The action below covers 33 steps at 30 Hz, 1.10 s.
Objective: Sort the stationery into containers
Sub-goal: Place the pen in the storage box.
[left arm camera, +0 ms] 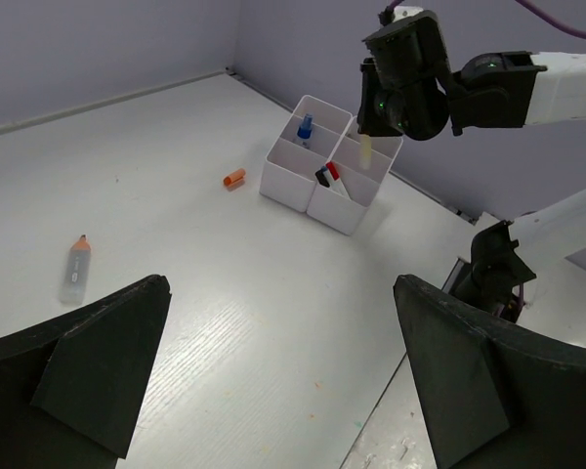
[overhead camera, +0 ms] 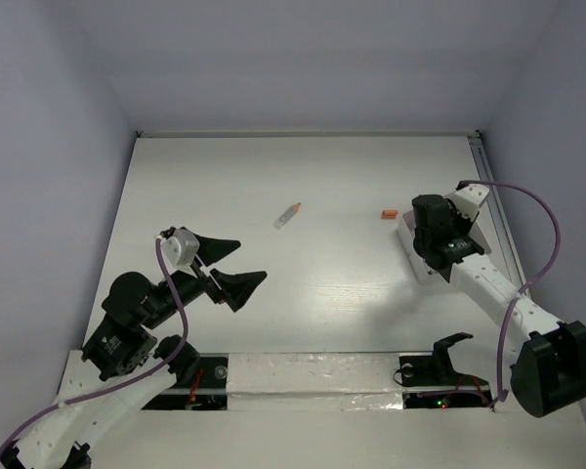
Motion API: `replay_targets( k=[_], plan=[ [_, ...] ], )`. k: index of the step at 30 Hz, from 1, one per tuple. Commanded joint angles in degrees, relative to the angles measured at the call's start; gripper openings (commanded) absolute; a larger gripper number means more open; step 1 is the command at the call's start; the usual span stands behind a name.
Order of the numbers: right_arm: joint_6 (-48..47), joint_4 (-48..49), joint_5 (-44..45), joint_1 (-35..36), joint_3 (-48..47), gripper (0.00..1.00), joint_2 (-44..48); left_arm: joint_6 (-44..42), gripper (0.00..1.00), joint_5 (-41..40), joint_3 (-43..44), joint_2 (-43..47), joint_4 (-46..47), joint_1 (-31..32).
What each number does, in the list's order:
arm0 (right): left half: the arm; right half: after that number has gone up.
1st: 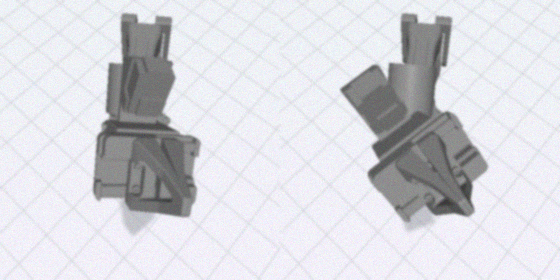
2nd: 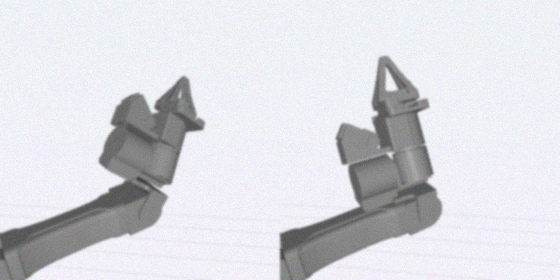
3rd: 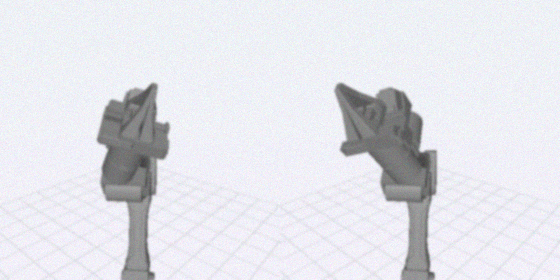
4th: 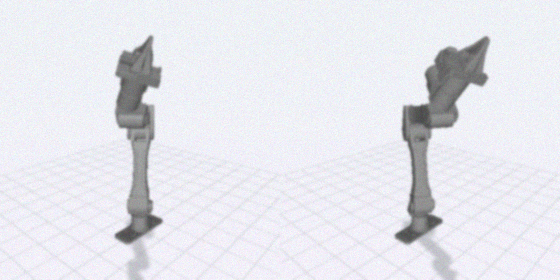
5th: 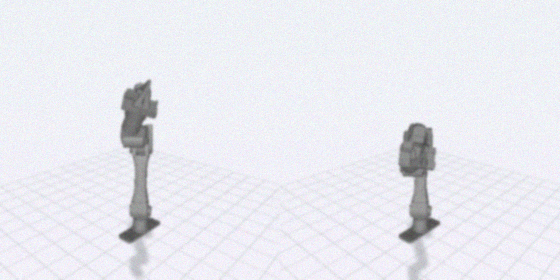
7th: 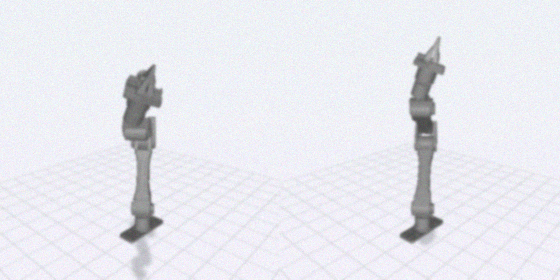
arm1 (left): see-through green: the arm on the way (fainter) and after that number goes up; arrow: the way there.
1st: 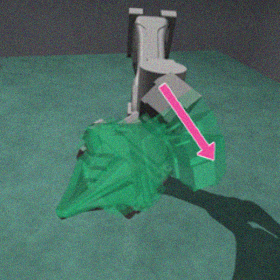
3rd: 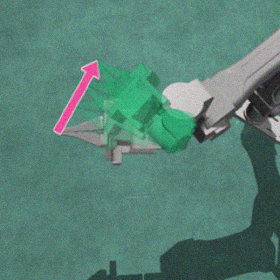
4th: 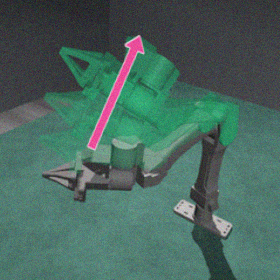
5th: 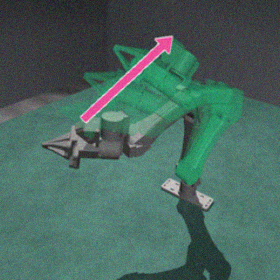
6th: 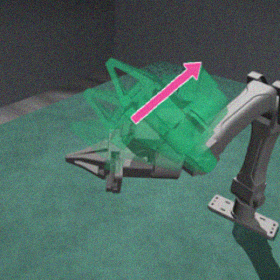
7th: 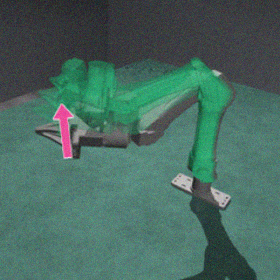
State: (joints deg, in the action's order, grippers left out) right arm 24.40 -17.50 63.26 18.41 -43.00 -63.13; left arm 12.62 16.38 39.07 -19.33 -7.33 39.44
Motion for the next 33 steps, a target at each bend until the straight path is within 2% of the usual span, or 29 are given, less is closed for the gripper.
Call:
replay_targets(
  k=[1,9,13,14,17,20,26,28,31,33],
  plan=[
    [0.2,2.6,5.6,-0.3,-0.5,0.00,-1.4,-0.7,0.99,-1.2,0.5,1.0,1.3,0.6],
    [0.7,4.9,5.2,-0.3,2.8,0.07,-1.4,-0.6,0.99,-1.6,0.5,0.7,1.2,0.6],
    [1.3,3.8,4.5,-0.3,2.5,0.28,-1.5,-0.7,0.99,-1.8,0.5,0.4,1.3,0.6],
    [1.3,3.6,4.2,-0.3,2.1,0.39,-1.3,-0.7,0.99,-1.9,0.5,0.3,1.3,0.6],
    [0.9,2.9,3.0,-0.3,0.9,0.53,-0.2,-0.6,0.99,-2.1,0.5,0.3,1.1,0.6],
    [0.2,1.7,1.8,-0.3,-0.4,0.56,1.2,-0.6,0.99,-2.5,0.5,0.2,1.1,0.6],
    [-4.2,0.9,-5.9,1.0,-6.7,0.59,3.5,-0.5,0.99,-2.8,0.5,-0.2,1.1,0.1],
    [-4.5,2.3,-12.9,4.3,-8.6,0.58,3.6,-0.6,0.99,-3.5,0.6,-0.2,1.2,-0.4],
    [-1.6,2.9,-23.4,8.6,-11.0,0.50,-1.3,-0.6,0.99,-4.4,0.7,-0.4,1.1,-1.6],
    [1.4,3.0,-27.6,13.1,-14.7,0.36,-6.0,-0.3,0.99,-5.8,0.7,-0.7,1.0,-2.1]
  ],
)
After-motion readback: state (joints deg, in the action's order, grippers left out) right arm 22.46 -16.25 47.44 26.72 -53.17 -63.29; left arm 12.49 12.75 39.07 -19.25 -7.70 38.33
